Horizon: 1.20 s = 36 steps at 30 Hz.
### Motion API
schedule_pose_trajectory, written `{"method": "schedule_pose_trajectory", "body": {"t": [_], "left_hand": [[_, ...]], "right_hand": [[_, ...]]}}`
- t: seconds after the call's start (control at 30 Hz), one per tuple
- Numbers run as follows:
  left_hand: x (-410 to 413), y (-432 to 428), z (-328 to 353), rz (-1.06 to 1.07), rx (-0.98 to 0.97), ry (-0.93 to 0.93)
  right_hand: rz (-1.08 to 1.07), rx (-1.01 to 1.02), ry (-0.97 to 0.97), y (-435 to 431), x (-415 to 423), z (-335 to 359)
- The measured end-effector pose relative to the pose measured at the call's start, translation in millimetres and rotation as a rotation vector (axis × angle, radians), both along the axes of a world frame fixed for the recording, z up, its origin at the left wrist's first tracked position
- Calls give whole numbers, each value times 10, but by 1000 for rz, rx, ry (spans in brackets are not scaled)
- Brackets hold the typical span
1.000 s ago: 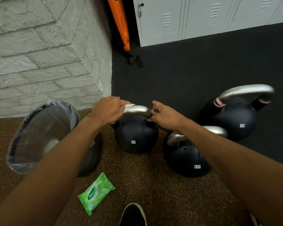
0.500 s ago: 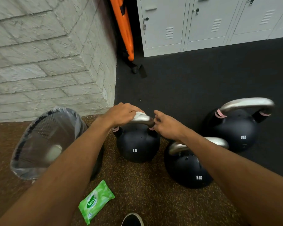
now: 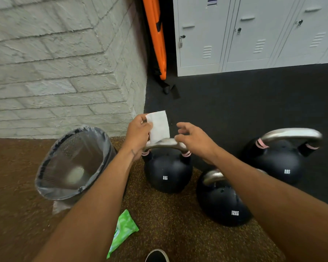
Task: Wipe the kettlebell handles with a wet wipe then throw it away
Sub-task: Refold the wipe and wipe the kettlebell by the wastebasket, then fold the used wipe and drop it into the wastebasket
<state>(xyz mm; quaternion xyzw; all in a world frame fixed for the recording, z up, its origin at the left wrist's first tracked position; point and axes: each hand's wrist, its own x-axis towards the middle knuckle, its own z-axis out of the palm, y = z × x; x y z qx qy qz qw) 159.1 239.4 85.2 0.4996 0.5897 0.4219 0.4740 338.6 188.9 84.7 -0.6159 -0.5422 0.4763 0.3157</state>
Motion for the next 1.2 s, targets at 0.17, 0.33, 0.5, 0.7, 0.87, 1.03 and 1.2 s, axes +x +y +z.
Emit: {"method": "schedule_pose_trajectory", "body": {"t": [0.17, 0.33, 0.5, 0.7, 0.87, 1.03, 1.2], "left_hand": [[76, -295, -16, -4, -137, -298], [33, -403, 28, 10, -123, -232], [-74, -424, 202, -29, -230, -128], [-322, -507, 687, -240, -279, 35], [-655, -534, 1143, -288, -249, 105], [-935, -659, 1420, -278, -277, 92], [-1183, -835, 1516, -236, -317, -70]], "right_hand": [[-5, -150, 273, -116, -128, 84], [12, -247, 452, -189, -139, 166], [-31, -175, 428, -212, -161, 268], [18, -108, 344, -226, -174, 636], [34, -132, 394, -262, -358, 1002], [62, -133, 448, -359, -609, 1237], [74, -153, 479, -443, -814, 1332]]}}
